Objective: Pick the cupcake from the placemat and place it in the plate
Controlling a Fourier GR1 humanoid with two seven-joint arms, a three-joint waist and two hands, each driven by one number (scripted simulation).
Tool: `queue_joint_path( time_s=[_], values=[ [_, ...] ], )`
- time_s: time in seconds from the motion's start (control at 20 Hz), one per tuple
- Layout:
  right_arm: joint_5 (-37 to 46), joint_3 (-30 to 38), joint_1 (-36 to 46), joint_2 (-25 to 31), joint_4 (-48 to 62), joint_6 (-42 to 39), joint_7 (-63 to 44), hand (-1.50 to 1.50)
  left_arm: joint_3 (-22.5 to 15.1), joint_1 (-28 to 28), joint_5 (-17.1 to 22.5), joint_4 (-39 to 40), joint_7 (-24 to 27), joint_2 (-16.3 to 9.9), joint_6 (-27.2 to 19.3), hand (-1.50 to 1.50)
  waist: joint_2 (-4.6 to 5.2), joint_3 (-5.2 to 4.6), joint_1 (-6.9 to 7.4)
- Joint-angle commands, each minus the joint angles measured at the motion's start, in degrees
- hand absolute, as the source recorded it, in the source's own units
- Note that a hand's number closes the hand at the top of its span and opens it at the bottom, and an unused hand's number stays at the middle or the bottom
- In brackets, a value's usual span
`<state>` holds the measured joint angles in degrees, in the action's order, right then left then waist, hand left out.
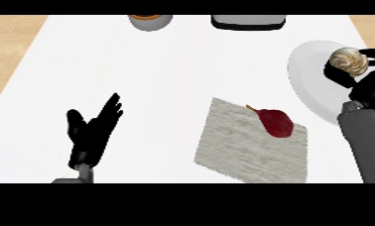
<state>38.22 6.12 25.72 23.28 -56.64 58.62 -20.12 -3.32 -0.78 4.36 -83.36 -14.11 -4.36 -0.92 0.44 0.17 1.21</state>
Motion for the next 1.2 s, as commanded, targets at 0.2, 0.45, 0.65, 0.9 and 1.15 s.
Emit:
queue_joint_path(
  time_s=[0.2, 0.45, 0.65, 0.9, 1.15],
  values=[
    [-19.36, 9.99, 5.46, 5.59, 15.07, -3.85, 25.28, 1.50, 0.23, 0.52, -1.63, 3.19, 3.62, 1.20, -1.29, 0.00, 0.21, 0.04, 0.21],
    [-15.05, 7.61, 7.81, 9.38, 30.10, -18.54, 14.54, -1.50, -1.20, 1.54, -1.37, 2.04, 1.66, 1.69, -0.48, 0.00, 0.96, 0.09, 2.15],
    [-20.35, 12.19, 8.62, 7.90, 33.85, -21.57, 25.89, -1.50, -1.55, 0.66, -1.93, 1.87, 2.75, 1.84, -0.64, 0.00, 1.03, 0.29, 2.11],
    [-27.23, 18.67, 8.42, 8.15, 32.50, -25.44, 40.17, -1.50, -0.73, 1.12, -1.30, 1.02, 0.38, 1.28, -0.81, 0.00, 0.82, 0.36, 1.21],
    [-34.31, 26.28, 11.50, 6.85, 32.81, -24.68, 47.95, -1.50, -1.45, 1.11, -1.56, 1.36, 0.65, 1.48, -0.25, 0.00, 0.72, 0.26, 1.29]
  ],
)
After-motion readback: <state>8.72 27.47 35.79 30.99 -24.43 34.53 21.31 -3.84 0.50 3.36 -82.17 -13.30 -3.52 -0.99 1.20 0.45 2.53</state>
